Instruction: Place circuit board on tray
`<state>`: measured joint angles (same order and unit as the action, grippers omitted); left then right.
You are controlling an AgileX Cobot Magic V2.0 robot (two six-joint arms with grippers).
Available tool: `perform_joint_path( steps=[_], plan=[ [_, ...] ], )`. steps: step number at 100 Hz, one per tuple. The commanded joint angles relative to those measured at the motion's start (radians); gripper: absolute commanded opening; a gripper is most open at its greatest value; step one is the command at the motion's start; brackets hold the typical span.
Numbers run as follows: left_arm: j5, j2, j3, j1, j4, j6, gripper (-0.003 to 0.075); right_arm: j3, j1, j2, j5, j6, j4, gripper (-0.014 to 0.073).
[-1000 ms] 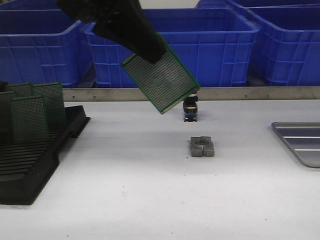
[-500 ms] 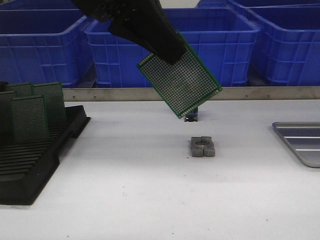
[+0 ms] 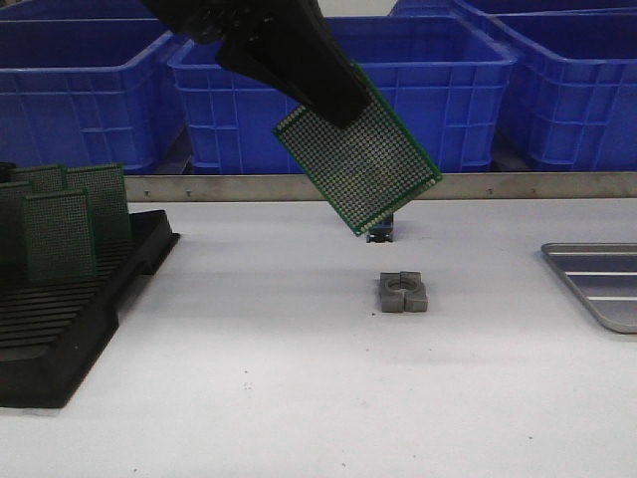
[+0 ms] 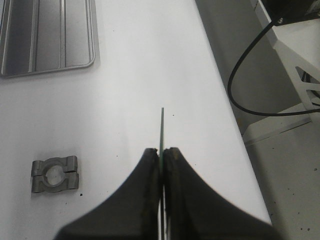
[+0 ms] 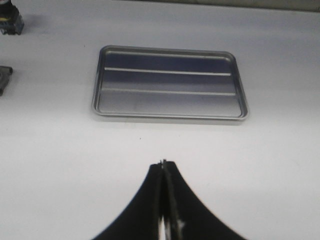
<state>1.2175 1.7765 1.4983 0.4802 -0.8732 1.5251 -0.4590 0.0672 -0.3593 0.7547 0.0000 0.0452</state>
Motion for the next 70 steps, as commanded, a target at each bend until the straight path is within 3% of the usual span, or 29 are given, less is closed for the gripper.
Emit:
perform_joint_path(
  steps=[1, 12, 19, 39, 46, 70],
  plan=[
    [0.064, -0.041, 0.029, 0.011, -0.072, -0.007, -0.002, -0.069, 0.003, -0.086, -0.041, -0.007, -0.02, -0.0058],
    [0.064, -0.041, 0.029, 0.011, -0.072, -0.007, -0.002, -0.087, -0.012, -0.14, -0.118, -0.007, -0.126, -0.003],
    [0.064, -0.041, 0.029, 0.011, -0.072, -0.007, -0.002, -0.087, -0.043, -0.155, -0.192, -0.018, -0.207, 0.0031],
    [0.064, -0.041, 0.029, 0.011, -0.072, -0.007, -0.002, -0.087, -0.144, -0.248, -0.304, -0.149, -0.376, 0.0426],
    [0.064, -0.041, 0.029, 0.011, -0.072, -0.007, -0.002, -0.087, -0.181, -0.289, -0.32, -0.209, -0.439, 0.0515],
    [0.064, -0.041, 0.029, 0.011, -0.072, -0.007, -0.002, -0.087, -0.354, -0.456, -0.428, -0.619, -0.682, 0.0524]
  ],
)
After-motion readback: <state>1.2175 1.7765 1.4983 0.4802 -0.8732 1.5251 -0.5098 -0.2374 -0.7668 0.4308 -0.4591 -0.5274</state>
